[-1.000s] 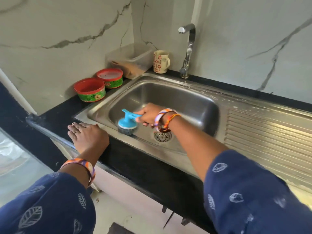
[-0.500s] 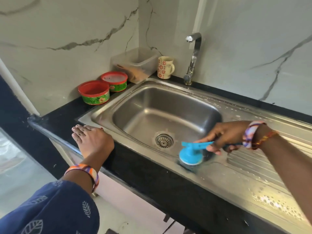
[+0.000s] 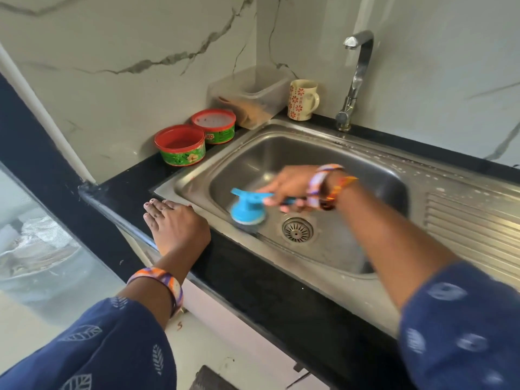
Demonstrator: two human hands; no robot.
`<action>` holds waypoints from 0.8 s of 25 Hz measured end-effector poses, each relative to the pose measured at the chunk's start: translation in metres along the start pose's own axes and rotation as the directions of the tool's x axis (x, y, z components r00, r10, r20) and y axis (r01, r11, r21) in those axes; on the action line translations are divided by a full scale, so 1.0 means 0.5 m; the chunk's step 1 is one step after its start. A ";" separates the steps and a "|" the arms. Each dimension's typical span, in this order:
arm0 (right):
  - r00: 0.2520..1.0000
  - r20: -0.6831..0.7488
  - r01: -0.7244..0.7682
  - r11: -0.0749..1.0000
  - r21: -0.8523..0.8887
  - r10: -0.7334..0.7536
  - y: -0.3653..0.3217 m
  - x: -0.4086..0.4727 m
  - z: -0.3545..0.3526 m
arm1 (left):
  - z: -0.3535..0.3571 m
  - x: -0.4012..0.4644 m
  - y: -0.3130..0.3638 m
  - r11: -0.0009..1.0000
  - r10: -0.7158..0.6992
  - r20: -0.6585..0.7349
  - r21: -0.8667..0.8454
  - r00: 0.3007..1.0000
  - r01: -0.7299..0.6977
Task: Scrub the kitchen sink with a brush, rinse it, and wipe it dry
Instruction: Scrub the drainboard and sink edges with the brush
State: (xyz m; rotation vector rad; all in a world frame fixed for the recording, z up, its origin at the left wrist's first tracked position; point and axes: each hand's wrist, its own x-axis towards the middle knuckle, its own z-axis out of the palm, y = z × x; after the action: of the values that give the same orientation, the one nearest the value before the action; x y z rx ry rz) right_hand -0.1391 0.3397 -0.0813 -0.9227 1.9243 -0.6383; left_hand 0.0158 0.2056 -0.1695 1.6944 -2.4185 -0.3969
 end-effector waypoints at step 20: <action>0.999 -0.032 0.013 1.000 0.001 -0.013 -0.039 0.034 0.022 | -0.001 0.005 -0.001 0.998 0.057 0.017 0.007 0.998 -0.057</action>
State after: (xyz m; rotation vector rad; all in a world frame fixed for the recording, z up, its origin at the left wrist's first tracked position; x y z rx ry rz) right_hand -0.1282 0.3139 -0.0809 -0.9301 1.9469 -0.6655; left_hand 0.0153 0.2029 -0.1694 1.6271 -2.4765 -0.3962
